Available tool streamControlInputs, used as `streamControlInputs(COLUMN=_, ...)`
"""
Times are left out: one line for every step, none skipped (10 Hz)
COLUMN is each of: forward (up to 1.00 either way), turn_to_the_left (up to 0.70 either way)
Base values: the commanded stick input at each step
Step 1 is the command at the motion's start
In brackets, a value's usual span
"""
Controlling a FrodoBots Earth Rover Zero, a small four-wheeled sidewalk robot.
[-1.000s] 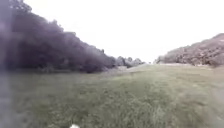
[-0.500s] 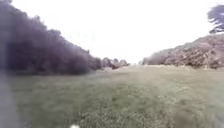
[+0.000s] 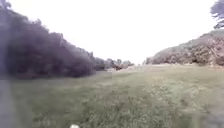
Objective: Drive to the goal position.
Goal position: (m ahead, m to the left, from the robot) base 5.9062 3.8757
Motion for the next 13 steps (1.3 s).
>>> streamControlInputs(forward=0.85, turn_to_the_left=0.0)
streamControlInputs(forward=0.85, turn_to_the_left=0.0)
streamControlInputs(forward=0.85, turn_to_the_left=0.0)
streamControlInputs(forward=0.85, turn_to_the_left=0.0)
streamControlInputs(forward=0.85, turn_to_the_left=0.0)
streamControlInputs(forward=0.85, turn_to_the_left=0.0)
streamControlInputs(forward=0.85, turn_to_the_left=0.0)
streamControlInputs(forward=0.85, turn_to_the_left=0.0)
streamControlInputs(forward=0.85, turn_to_the_left=0.0)
streamControlInputs(forward=0.85, turn_to_the_left=0.0)
streamControlInputs(forward=0.85, turn_to_the_left=0.0)
streamControlInputs(forward=0.85, turn_to_the_left=0.0)
streamControlInputs(forward=0.85, turn_to_the_left=0.0)
